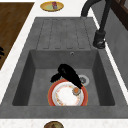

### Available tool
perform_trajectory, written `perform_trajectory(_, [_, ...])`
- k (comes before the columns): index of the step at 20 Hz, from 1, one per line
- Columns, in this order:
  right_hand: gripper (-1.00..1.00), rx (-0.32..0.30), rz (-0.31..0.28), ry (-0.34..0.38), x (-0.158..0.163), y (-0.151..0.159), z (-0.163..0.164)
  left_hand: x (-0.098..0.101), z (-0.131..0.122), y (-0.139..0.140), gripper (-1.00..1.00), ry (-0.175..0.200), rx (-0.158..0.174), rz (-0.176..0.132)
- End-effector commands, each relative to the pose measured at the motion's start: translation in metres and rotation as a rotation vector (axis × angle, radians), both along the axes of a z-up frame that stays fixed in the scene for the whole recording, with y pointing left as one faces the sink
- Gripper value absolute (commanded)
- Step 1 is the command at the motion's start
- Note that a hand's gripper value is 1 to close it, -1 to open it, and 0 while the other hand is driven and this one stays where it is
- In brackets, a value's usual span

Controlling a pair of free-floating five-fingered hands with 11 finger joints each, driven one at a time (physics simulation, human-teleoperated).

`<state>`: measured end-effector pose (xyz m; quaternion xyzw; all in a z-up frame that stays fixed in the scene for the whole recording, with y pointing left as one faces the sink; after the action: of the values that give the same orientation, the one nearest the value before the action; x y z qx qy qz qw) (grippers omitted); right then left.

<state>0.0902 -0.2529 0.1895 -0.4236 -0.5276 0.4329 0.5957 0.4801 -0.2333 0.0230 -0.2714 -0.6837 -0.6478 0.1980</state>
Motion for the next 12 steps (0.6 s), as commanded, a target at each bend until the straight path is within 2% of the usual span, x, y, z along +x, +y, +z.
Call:
perform_trajectory(1, [0.0,0.0,0.0,0.0,0.0,0.0,0.0,0.009,-0.007,0.008,-1.0,0.034,0.007,0.043])
perform_trajectory(2, [0.0,0.0,0.0,0.0,0.0,0.0,0.0,0.011,-0.01,0.008,-1.0,0.037,0.012,0.046])
perform_trajectory(3, [0.0,0.0,0.0,0.0,0.0,0.0,0.0,0.005,-0.016,0.004,-1.0,0.028,0.02,0.034])
perform_trajectory(4, [0.0,0.0,0.0,0.0,0.0,0.0,0.0,0.0,-0.019,0.0,-1.0,0.05,0.015,0.017])
perform_trajectory(6, [0.0,0.0,0.0,0.0,0.0,0.0,0.0,-0.007,-0.023,-0.002,-1.0,0.065,0.007,0.001])
perform_trajectory(9, [0.0,0.0,0.0,0.0,0.0,0.0,0.0,0.005,-0.03,0.001,-1.0,0.081,0.007,0.014])
perform_trajectory(12, [0.0,0.0,0.0,0.0,0.0,0.0,0.0,0.02,-0.042,0.001,-1.0,0.111,0.006,0.005])
